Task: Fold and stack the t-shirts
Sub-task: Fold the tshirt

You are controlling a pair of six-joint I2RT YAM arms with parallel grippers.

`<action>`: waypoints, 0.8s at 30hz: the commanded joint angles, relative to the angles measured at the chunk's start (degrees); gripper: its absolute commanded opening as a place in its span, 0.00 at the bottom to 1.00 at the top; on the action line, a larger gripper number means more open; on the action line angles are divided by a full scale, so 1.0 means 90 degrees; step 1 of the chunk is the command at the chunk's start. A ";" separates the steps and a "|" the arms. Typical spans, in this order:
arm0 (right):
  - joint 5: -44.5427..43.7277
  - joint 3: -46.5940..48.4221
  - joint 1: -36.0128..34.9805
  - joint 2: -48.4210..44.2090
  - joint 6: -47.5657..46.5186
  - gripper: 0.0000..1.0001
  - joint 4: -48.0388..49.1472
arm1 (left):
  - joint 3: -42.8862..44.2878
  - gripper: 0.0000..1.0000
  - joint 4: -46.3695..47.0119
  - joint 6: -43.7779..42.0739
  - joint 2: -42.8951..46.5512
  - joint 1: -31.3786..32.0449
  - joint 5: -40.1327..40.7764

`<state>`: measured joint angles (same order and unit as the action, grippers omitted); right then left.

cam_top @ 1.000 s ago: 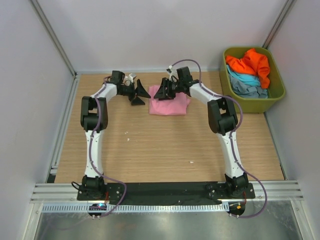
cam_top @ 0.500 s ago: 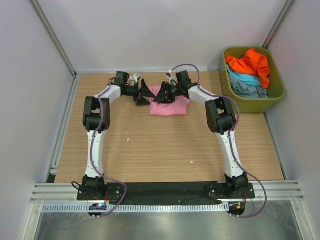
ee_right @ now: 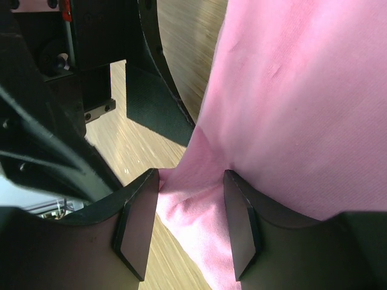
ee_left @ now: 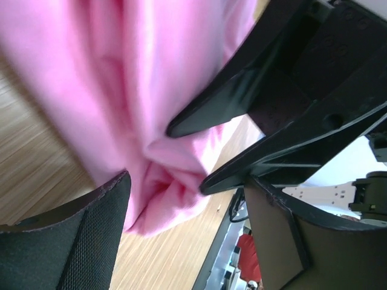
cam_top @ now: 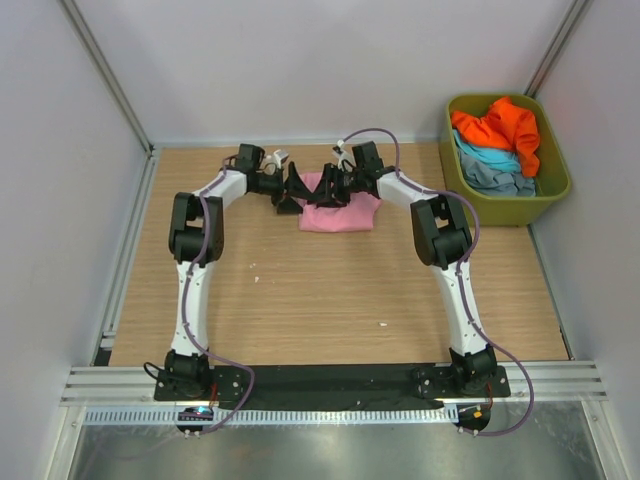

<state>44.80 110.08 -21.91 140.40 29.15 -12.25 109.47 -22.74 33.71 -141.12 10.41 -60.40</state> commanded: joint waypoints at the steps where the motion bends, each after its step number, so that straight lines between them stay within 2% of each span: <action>1: 0.0189 0.0015 -0.0056 -0.0375 0.0023 0.53 0.0160 | 0.0209 0.76 -0.0820 -0.0814 0.0435 -0.0258 0.0412; 6: 0.0208 -0.0014 -0.0026 -0.0365 0.0004 0.53 0.0160 | 0.0229 0.77 -0.1164 -0.1168 0.0388 -0.0435 0.0686; 24: 0.0120 -0.0034 -0.0017 -0.0346 -0.0114 0.53 0.0082 | 0.0503 0.78 -0.0813 -0.0836 -0.0257 -0.0044 0.0627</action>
<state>45.30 109.91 -21.58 140.40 28.73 -12.05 112.79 -31.31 26.04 -141.88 9.69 -55.75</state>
